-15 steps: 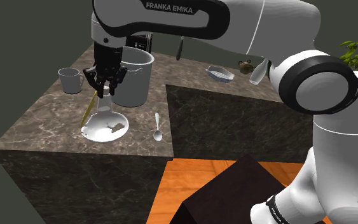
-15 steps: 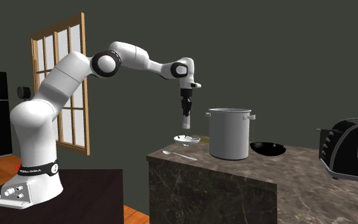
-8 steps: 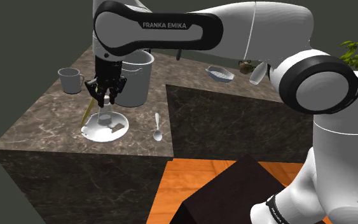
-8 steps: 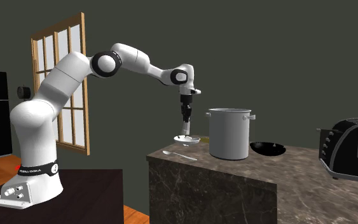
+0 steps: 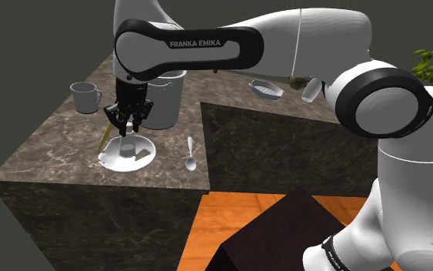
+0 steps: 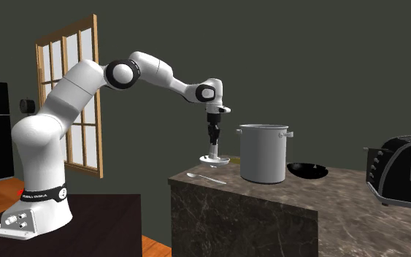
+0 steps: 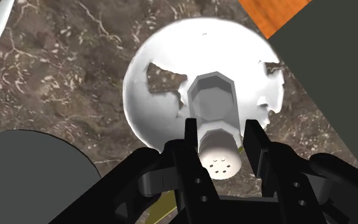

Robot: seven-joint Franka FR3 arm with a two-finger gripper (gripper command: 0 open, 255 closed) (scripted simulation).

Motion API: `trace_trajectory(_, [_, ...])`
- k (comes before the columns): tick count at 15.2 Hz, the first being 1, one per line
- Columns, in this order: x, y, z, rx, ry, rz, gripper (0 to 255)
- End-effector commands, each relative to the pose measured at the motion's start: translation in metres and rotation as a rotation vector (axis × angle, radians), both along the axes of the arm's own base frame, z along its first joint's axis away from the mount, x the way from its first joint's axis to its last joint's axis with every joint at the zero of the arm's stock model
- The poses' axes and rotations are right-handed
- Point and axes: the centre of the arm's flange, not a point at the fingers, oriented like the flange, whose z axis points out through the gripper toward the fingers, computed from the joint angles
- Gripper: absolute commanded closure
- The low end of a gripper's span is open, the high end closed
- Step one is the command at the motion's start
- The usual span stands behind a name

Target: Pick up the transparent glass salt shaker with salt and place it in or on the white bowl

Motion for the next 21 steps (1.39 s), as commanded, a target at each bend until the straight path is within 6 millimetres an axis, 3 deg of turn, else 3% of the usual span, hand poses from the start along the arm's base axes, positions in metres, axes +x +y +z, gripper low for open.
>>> trace_trajectory(1, [0.0, 0.0, 0.0, 0.0, 0.0, 0.0, 255])
trace_trajectory(3, [0.0, 0.0, 0.0, 0.0, 0.0, 0.0, 255])
trace_trajectory(4, [0.0, 0.0, 0.0, 0.0, 0.0, 0.0, 0])
trace_trajectory(9, [0.0, 0.0, 0.0, 0.0, 0.0, 0.0, 0])
trace_trajectory(13, [0.001, -0.004, 0.05, 0.0, 0.0, 0.0, 0])
trace_trajectory(21, [0.001, -0.004, 0.05, 0.0, 0.0, 0.0, 0])
